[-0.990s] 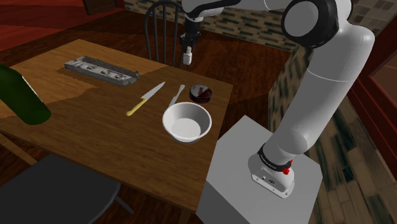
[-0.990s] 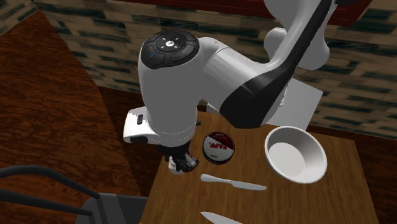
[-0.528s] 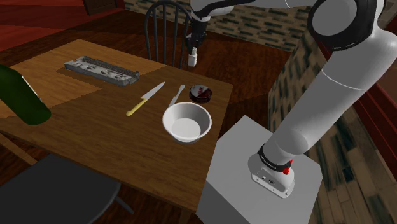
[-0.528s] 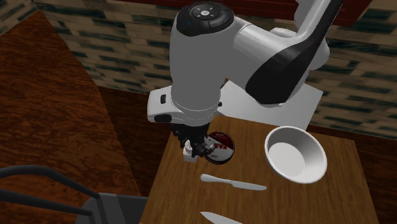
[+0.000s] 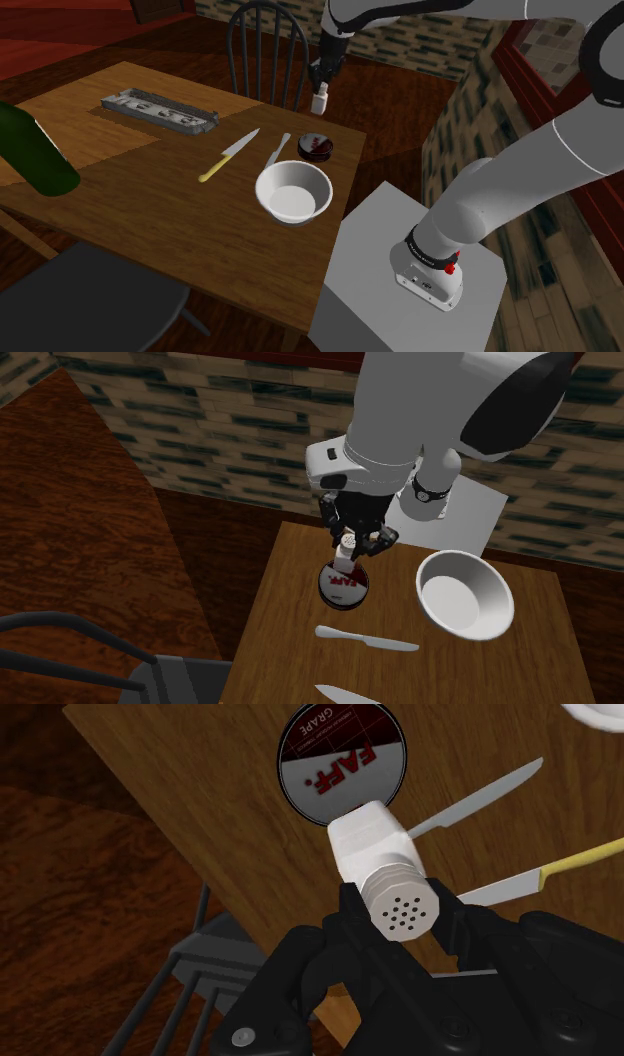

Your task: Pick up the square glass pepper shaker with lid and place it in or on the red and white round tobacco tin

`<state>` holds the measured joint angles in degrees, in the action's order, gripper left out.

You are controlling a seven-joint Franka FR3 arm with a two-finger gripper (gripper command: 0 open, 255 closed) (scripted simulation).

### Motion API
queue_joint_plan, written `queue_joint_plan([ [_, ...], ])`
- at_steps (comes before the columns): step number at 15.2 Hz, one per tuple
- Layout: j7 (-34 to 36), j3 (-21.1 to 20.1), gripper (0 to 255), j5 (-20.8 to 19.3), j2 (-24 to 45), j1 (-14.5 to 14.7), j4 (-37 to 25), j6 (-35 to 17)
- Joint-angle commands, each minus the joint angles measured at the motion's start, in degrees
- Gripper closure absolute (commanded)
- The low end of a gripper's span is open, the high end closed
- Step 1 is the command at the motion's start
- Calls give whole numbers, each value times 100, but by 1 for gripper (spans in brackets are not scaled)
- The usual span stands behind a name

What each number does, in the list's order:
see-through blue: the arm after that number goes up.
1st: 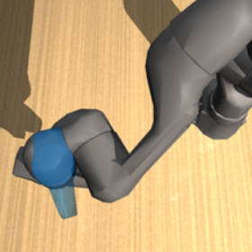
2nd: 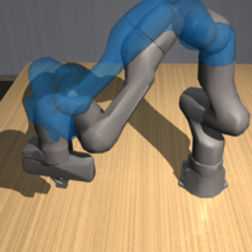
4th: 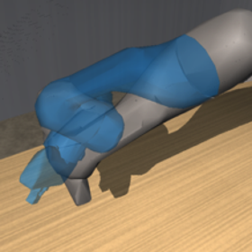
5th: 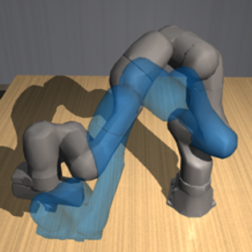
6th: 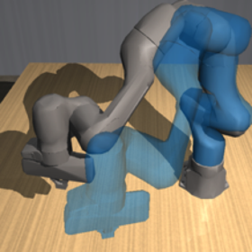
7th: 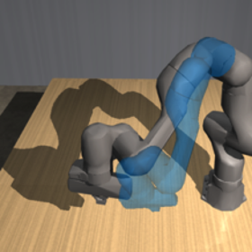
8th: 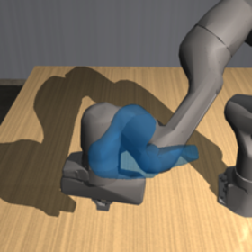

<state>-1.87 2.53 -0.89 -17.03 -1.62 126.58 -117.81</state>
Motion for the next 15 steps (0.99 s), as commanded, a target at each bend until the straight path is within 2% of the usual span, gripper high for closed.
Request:
queue_joint_plan([
  [1, 29, -18, 255, -11, -300, 2, 304, -5],
  [15, 27, -4, 255, -12, 8, 0, 1123, -1132],
])
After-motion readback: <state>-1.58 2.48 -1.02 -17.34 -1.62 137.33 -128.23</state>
